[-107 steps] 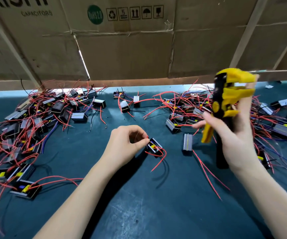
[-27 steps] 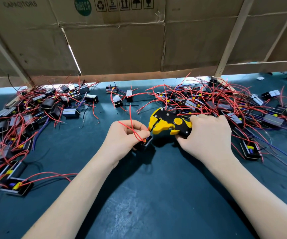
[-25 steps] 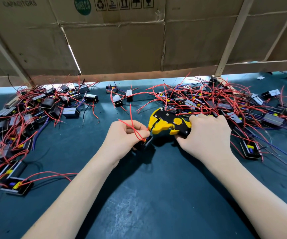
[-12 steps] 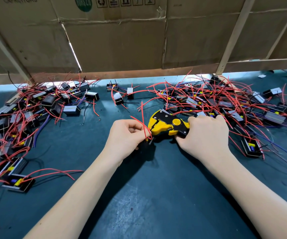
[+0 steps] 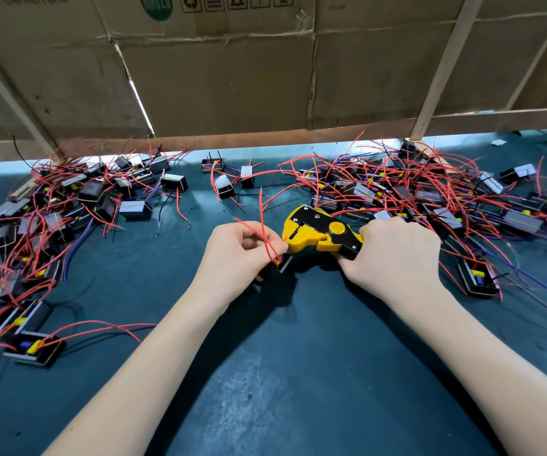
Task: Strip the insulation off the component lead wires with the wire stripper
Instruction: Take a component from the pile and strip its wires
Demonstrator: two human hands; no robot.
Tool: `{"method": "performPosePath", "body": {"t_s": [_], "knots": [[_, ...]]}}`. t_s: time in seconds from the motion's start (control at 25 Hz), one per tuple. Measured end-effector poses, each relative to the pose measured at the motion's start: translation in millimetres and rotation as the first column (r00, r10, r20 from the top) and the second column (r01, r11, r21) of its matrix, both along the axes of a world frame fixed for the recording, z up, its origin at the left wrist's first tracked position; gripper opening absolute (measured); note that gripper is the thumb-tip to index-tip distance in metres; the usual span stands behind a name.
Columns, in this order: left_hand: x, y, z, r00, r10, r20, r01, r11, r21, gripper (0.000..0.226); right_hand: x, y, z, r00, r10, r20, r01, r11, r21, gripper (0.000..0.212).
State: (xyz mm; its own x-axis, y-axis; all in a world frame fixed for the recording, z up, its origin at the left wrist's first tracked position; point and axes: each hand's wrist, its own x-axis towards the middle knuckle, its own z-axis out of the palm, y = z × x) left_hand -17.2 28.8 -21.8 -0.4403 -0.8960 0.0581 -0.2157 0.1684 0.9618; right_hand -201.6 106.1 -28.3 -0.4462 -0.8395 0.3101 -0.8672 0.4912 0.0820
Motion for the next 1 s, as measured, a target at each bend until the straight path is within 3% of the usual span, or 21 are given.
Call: {"method": "performPosePath", "body": {"t_s": [0.2, 0.4, 0.64, 1.0], "knots": [[1.0, -3.4, 3.8, 0.999, -0.028, -0.042, 0.027, 1.0, -0.009, 0.017, -7.4, -0.5, -6.2, 0.997, 0.077, -0.016, -0.078, 0.989, -0.129, 0.048], [1.8, 0.7, 6.0, 0.975, -0.22, -0.028, 0.221, 0.974, 0.04, 0.02, -14.2, -0.6, -8.2, 0.999, 0.05, -0.009, -0.05, 0.981, -0.19, 0.05], [0.7, 0.3, 4.6, 0.988, -0.156, -0.005, 0.156, 0.982, 0.111, 0.025, -7.9, -0.5, -6.1, 0.989, 0.149, -0.021, -0.15, 0.963, -0.223, 0.044], [0.0, 0.3, 5.1, 0.997, -0.077, -0.018, 0.079, 0.982, 0.174, 0.024, -8.8, 1.2, -5.1, 0.986, 0.161, -0.05, -0.168, 0.962, -0.214, 0.041]]}}
